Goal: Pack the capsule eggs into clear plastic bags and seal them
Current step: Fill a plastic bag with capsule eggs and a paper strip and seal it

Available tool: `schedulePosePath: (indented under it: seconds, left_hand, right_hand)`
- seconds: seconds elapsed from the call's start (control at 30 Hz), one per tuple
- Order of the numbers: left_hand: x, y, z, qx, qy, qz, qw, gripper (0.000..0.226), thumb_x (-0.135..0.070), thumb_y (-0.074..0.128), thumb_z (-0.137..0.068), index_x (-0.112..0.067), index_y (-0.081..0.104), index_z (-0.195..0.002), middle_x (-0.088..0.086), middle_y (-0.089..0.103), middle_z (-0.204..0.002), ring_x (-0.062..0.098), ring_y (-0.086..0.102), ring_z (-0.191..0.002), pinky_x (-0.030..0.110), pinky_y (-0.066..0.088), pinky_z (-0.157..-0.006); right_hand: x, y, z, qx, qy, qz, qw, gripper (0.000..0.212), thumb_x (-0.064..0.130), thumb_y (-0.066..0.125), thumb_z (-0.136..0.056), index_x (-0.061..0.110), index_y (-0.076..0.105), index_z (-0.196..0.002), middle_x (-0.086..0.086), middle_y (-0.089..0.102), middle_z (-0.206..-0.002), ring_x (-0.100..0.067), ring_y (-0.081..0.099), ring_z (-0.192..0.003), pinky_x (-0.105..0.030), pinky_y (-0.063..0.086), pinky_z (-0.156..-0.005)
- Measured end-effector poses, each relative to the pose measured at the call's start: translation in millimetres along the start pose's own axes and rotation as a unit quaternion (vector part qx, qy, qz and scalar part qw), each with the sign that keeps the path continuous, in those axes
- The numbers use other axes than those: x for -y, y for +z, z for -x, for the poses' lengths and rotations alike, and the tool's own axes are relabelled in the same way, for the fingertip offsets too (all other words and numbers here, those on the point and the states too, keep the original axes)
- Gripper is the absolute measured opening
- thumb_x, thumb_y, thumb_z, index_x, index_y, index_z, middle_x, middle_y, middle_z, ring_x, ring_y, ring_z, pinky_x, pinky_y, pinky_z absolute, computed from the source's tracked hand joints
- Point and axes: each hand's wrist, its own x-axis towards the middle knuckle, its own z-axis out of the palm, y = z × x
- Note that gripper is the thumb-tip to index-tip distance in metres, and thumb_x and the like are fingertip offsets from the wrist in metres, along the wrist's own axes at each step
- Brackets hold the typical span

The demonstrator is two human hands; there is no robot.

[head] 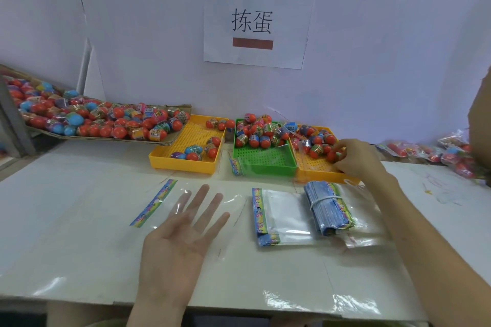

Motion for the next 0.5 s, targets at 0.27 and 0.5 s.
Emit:
schedulePosePath:
  seconds: [0.27, 0.5]
  left_hand:
    - [-1, 1, -5, 0.01, -0.04, 0.064, 0.997, 0.046, -0.028, 0.033, -0.105, -0.014, 0.067, -0.132, 0.019, 0.064, -0.135, 0.047, 0.062, -0.12, 0.066, 0.04, -0.096]
    - [3, 16, -18, 0.045, -0.028, 0.077, 0.996, 0.045, -0.035, 0.026, -0.109, -0.027, 0.052, -0.145, 0.022, 0.06, -0.138, 0.05, 0.059, -0.122, 0.073, 0.038, -0.098]
  right_hand:
    - [3, -21, 13, -0.063, 0.0, -0.073, 0.995, 0.015, -0.003, 0.075, -0.078, 0.01, 0.073, -0.085, -0.014, 0.075, -0.085, -0.026, 0.068, -0.077, -0.033, 0.054, -0.069]
    - [80, -56, 95, 0.009, -0.102, -0.489, 0.866, 0.016, 0.004, 0.082, -0.079, 0.011, 0.076, -0.092, -0.005, 0.078, -0.085, -0.019, 0.076, -0.08, -0.025, 0.06, -0.067]
